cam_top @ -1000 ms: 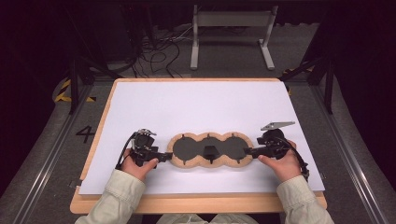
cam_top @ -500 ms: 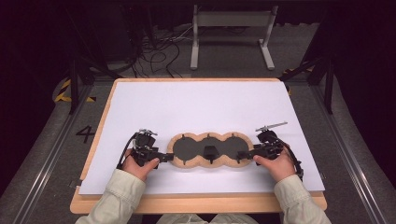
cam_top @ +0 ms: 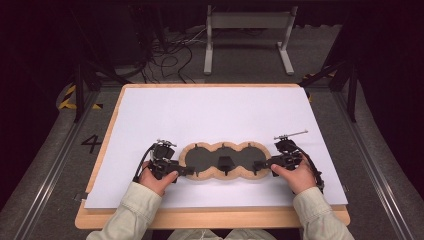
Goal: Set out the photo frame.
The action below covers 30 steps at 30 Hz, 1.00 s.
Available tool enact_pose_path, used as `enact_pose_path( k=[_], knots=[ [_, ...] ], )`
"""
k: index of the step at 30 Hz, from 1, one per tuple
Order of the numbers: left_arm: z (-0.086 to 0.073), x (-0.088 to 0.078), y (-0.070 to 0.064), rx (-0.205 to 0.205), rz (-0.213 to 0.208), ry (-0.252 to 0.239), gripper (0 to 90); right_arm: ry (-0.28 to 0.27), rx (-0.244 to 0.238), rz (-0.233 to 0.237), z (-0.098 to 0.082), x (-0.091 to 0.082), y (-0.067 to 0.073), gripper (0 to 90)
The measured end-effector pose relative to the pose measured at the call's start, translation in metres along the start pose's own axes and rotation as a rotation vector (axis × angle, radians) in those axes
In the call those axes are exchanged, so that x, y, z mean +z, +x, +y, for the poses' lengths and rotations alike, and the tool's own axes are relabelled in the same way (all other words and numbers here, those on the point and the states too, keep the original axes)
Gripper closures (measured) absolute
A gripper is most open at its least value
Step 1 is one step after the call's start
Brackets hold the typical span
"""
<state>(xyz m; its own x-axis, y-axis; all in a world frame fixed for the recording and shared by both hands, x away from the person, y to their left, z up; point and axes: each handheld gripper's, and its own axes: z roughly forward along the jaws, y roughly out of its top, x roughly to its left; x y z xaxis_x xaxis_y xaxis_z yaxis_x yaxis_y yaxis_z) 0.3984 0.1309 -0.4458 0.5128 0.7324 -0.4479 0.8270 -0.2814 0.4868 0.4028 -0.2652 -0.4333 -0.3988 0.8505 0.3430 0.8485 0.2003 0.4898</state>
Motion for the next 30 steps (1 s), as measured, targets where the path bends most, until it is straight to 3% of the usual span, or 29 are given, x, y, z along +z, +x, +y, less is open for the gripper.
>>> enact_pose_path(
  k=[1,3,9,11,13,14,15,17,20,24,25,27,30],
  knots=[
    [0.0,-0.002,0.001,-0.005,0.005,0.005,27.4,-0.001,0.002,0.002,0.0,0.0,0.0,24.0],
    [0.0,-0.005,0.003,0.0,0.053,0.006,23.8,-0.005,-0.003,0.003,-0.001,0.0,-0.001,24.1],
    [0.0,-0.01,0.011,-0.003,0.101,-0.008,18.9,-0.004,-0.015,0.0,-0.001,0.0,0.0,22.6],
    [0.001,-0.007,0.01,-0.032,0.062,-0.004,18.0,-0.005,-0.016,-0.005,-0.001,0.001,0.001,22.1],
    [0.002,-0.007,0.009,-0.032,0.058,-0.003,18.5,-0.003,-0.017,-0.009,-0.001,0.001,0.002,21.8],
    [0.004,-0.005,0.01,-0.044,0.022,-0.004,19.0,-0.002,-0.019,-0.011,-0.001,0.001,0.002,21.8],
    [0.004,-0.005,0.01,-0.044,0.022,-0.004,18.9,-0.001,-0.019,-0.012,-0.001,0.001,0.002,21.8],
    [0.006,-0.002,0.01,-0.066,-0.031,-0.006,20.3,-0.002,-0.017,-0.011,-0.001,0.001,0.002,21.9],
    [0.008,0.002,0.008,-0.076,-0.078,0.004,22.3,-0.003,-0.016,-0.014,-0.001,0.001,0.002,22.6],
    [0.01,0.003,0.005,-0.096,-0.077,0.014,20.3,-0.006,-0.009,-0.018,-0.001,0.001,0.002,23.8],
    [0.01,0.003,0.007,-0.126,-0.094,0.011,20.5,-0.006,-0.006,-0.02,-0.001,0.001,0.002,24.1],
    [0.011,0.003,0.008,-0.139,-0.1,0.009,21.0,-0.006,-0.004,-0.021,-0.001,0.001,0.002,24.5],
    [0.012,0.004,0.005,-0.144,-0.073,0.018,21.1,-0.006,0.011,-0.029,0.0,0.001,0.003,24.8]
  ],
)
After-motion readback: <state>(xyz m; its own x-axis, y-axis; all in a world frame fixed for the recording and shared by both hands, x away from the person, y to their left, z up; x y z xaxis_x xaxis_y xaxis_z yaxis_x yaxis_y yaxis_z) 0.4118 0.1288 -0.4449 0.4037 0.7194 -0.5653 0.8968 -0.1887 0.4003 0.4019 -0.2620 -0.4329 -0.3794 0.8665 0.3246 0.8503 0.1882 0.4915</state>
